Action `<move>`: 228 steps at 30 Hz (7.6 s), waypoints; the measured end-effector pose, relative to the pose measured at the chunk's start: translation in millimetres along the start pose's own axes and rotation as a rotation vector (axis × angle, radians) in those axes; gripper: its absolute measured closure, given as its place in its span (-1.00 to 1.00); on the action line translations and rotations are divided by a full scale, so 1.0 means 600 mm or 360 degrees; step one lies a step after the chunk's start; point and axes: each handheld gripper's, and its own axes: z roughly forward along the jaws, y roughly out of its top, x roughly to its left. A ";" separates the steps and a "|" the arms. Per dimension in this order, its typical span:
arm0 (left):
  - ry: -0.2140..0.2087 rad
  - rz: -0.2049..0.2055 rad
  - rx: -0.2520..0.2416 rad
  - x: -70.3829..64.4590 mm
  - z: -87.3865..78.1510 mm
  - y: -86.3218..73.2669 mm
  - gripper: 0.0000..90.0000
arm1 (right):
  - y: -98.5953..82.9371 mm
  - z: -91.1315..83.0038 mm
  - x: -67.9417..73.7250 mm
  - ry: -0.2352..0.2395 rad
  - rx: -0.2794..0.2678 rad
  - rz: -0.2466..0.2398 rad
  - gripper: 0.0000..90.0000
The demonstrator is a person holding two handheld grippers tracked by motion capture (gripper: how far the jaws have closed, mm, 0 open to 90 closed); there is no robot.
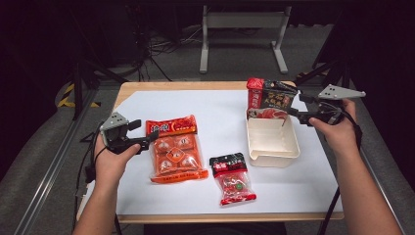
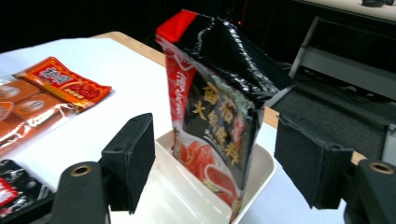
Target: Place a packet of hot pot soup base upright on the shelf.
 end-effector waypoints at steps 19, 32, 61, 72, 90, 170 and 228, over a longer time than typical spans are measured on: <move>0.0040 -0.0026 -0.0003 0.025 -0.005 -0.005 -0.61 | -0.049 -0.048 0.045 0.0029 -0.0034 0.0110 -0.35; -0.0002 -0.0041 0.0036 0.048 0.002 0.011 -0.60 | -0.048 -0.064 0.074 0.0095 -0.0041 0.0077 -0.38; 0.0133 -0.0140 0.0245 0.135 0.099 -0.015 -0.54 | -0.059 -0.052 0.115 0.0172 0.0053 0.0023 -0.40; 0.0141 -0.0251 0.0248 0.167 0.142 -0.048 -0.48 | -0.068 -0.041 0.123 0.0178 0.0102 0.0005 -0.41; 0.0081 -0.0337 0.0316 0.185 0.168 -0.069 -0.32 | -0.077 -0.016 0.137 0.0221 0.0170 -0.0016 -0.42; -0.0228 -0.0351 0.0022 0.120 0.089 -0.012 1.00 | -0.065 -0.008 0.162 0.0341 0.0210 -0.0058 0.05; -0.0521 0.0225 -0.0398 -0.067 -0.060 0.097 1.00 | -0.011 -0.009 0.218 0.0449 0.0087 -0.0107 0.11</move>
